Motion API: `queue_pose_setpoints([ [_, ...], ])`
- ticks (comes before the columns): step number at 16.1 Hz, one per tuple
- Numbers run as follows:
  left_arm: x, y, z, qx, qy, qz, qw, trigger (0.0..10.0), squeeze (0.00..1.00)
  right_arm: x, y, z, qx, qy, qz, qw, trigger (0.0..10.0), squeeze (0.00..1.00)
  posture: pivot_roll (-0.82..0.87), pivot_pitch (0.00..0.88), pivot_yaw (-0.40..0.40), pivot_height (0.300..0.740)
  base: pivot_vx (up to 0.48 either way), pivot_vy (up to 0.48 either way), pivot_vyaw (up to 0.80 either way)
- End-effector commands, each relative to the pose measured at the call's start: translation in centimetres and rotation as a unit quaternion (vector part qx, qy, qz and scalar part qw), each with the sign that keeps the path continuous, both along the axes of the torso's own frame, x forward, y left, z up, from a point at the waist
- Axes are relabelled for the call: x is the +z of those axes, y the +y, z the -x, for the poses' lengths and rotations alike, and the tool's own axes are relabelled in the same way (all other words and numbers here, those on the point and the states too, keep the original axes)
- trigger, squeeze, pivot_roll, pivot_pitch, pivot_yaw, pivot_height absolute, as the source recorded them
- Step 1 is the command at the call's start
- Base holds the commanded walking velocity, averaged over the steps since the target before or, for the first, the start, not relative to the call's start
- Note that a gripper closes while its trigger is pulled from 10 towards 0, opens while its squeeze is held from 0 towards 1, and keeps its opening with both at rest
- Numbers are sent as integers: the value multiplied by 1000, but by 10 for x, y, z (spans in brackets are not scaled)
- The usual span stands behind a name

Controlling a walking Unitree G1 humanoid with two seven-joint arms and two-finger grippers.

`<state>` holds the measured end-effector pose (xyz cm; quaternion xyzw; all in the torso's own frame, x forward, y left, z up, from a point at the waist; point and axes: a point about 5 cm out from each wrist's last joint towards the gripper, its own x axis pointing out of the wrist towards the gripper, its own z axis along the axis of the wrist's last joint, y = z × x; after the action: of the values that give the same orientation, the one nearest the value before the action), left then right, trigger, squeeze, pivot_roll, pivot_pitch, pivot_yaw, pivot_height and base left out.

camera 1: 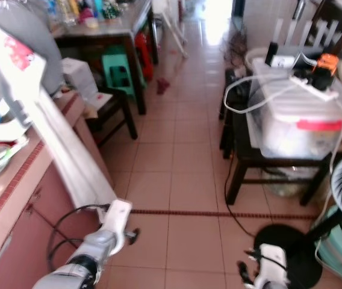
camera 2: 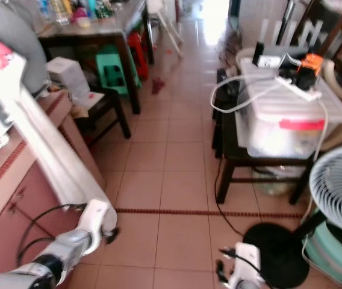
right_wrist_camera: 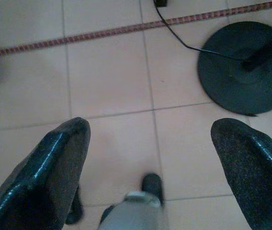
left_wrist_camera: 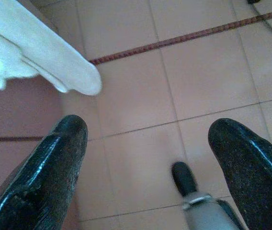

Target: Kitchen organization

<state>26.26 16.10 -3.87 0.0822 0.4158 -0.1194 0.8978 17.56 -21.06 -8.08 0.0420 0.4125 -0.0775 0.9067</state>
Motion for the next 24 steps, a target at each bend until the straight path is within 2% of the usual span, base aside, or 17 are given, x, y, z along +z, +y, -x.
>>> queue_pose_setpoints([
  [1,3,-7,-4,-6,-8,6,1000,10000,0,0,-10,3,-4,4,11,1000,10000,0,9,0,94,740,382,0,0],
  [5,2,-6,-4,-5,-4,1,1000,10000,0,0,-10,4,-6,4,10,1000,10000,0,10,0,94,740,328,0,0],
  [20,2,-4,-3,-21,-7,-9,1000,10000,0,-3,-16,14,-23,18,17,999,10000,0,9,0,104,740,0,0,0],
  [24,4,-8,-5,-33,-11,-5,999,10000,0,-3,-16,14,-23,18,17,999,10000,0,8,0,108,740,431,0,0],
])
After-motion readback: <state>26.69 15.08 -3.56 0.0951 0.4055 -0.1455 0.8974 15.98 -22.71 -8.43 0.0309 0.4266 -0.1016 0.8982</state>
